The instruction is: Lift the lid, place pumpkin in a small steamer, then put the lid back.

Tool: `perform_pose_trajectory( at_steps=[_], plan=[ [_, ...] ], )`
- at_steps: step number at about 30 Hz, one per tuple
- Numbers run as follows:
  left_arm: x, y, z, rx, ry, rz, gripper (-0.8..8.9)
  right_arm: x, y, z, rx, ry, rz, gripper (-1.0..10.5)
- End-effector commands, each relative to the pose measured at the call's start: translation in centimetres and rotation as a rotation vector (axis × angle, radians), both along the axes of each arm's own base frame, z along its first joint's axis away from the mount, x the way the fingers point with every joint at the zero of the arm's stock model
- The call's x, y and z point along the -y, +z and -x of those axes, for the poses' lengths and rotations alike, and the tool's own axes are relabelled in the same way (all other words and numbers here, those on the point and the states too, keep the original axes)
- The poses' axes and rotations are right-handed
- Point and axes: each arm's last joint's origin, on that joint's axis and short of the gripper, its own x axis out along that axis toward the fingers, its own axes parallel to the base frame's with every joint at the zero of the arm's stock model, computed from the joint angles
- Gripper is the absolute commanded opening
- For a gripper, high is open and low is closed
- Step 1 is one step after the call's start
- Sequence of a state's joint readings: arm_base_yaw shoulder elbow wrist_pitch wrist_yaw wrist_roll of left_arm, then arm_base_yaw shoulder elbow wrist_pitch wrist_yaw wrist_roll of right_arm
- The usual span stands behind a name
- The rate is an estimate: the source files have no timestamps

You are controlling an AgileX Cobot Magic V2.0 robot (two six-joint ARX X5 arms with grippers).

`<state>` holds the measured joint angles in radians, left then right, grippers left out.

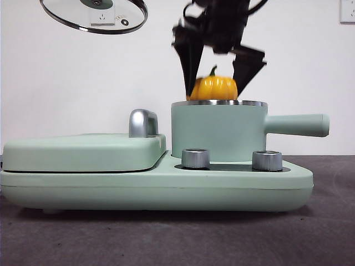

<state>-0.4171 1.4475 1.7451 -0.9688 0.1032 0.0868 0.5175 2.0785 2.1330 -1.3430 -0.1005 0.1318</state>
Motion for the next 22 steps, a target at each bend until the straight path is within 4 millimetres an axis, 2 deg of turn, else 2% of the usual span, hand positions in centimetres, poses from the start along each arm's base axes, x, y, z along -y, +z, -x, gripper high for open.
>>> perform_pose_trajectory(
  at_steps=[1, 9, 16, 22],
  plan=[
    [0.1, 0.9, 0.2, 0.047, -0.011, 0.017, 0.15, 0.0, -1.1, -0.2, -0.068, 0.015, 0.051, 3.7],
    [0.1, 0.9, 0.2, 0.046, -0.011, 0.017, 0.15, -0.4, -3.4, -1.2, -0.108, 0.022, 0.100, 3.7],
    [0.1, 0.9, 0.2, 0.047, -0.011, 0.017, 0.15, -0.5, -3.9, -1.4, -0.104, 0.016, 0.130, 3.7],
    [0.1, 0.9, 0.2, 0.046, -0.011, 0.016, 0.15, -1.2, -5.2, -1.6, -0.132, 0.025, 0.146, 3.7]
  ],
)
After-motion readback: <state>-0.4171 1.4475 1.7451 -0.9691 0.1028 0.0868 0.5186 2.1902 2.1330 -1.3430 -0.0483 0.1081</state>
